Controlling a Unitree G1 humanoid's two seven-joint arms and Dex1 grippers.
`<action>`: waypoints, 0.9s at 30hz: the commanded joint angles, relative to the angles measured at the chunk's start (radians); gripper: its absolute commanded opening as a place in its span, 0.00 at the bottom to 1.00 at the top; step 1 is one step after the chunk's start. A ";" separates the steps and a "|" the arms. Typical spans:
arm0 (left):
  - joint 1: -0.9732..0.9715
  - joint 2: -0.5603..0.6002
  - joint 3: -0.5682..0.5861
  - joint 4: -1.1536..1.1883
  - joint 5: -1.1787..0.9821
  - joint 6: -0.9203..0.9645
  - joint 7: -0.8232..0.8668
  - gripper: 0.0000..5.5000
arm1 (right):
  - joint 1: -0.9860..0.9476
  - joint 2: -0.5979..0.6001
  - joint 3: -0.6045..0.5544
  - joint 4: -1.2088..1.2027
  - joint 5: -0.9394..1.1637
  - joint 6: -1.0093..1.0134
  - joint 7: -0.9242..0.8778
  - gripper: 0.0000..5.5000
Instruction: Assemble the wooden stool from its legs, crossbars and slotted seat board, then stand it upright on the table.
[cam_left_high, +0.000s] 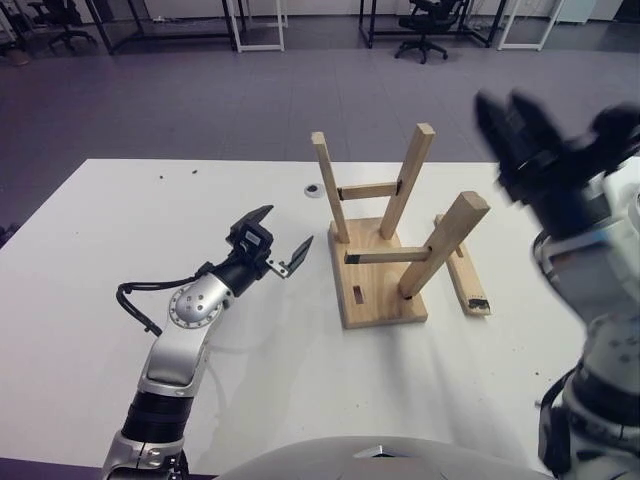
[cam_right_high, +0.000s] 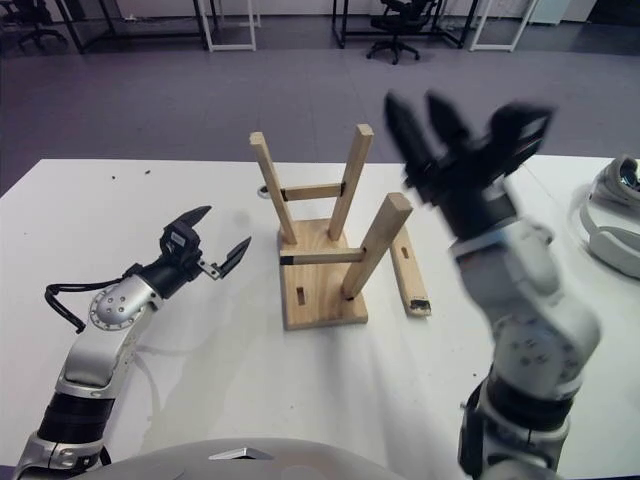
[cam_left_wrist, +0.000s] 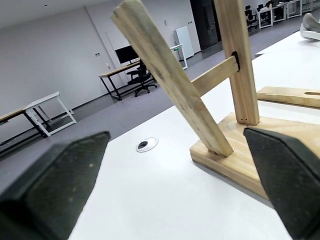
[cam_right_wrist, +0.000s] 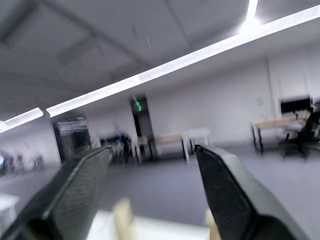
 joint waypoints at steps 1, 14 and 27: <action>-0.025 -0.010 -0.001 0.017 0.009 -0.011 0.010 0.89 | 0.124 -0.123 0.109 0.274 -0.182 0.121 0.068 0.69; -0.064 -0.021 -0.025 0.044 0.014 0.000 0.008 0.89 | 0.432 -0.039 0.363 0.528 -0.549 0.201 0.174 0.65; -0.598 -0.227 0.257 0.035 -0.532 0.506 0.191 0.89 | 0.069 -0.096 0.163 0.580 -0.710 -0.265 0.318 0.19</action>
